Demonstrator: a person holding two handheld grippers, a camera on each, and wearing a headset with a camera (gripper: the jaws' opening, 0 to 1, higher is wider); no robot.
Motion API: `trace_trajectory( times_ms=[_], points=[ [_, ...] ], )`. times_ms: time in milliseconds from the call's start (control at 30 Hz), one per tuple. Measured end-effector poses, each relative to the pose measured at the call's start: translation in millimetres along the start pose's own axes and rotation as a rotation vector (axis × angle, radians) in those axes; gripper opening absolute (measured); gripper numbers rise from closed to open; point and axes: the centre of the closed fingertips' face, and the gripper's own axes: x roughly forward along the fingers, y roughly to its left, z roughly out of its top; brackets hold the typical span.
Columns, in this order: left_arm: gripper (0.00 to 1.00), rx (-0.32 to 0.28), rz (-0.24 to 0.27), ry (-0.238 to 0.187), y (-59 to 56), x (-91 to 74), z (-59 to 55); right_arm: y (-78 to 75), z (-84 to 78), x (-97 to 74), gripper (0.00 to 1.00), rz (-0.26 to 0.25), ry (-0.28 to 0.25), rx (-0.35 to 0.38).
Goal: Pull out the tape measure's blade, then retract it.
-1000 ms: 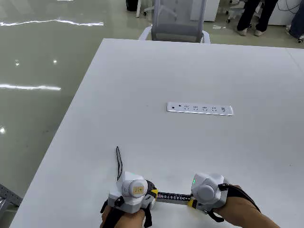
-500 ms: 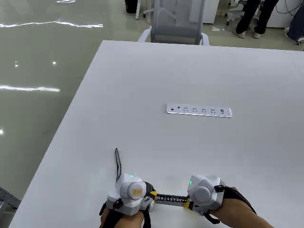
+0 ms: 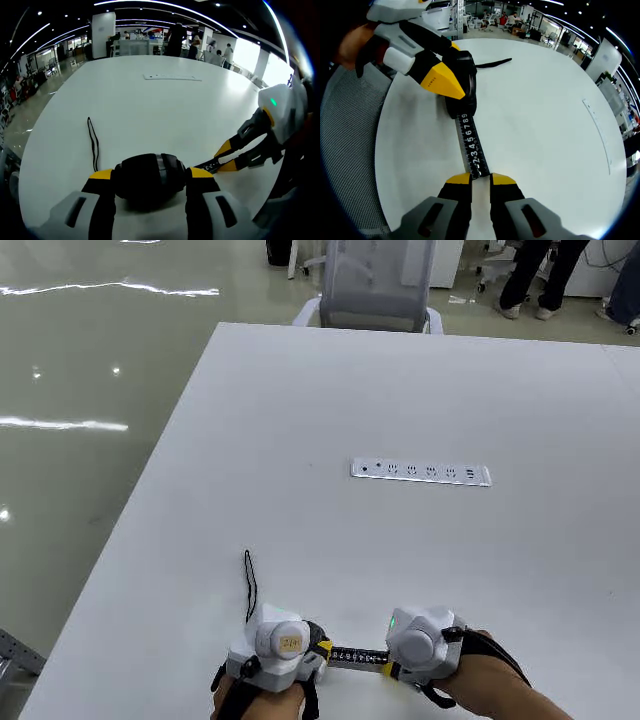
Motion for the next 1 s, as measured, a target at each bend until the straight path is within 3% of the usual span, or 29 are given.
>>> trace_trajectory(
  times_ms=[1000],
  points=[
    [0.53, 0.0, 0.002, -0.011, -1.0, -1.7, 0.0, 6.9, 20.0, 8.3, 0.11, 0.002, -0.026, -0.004]
  ],
)
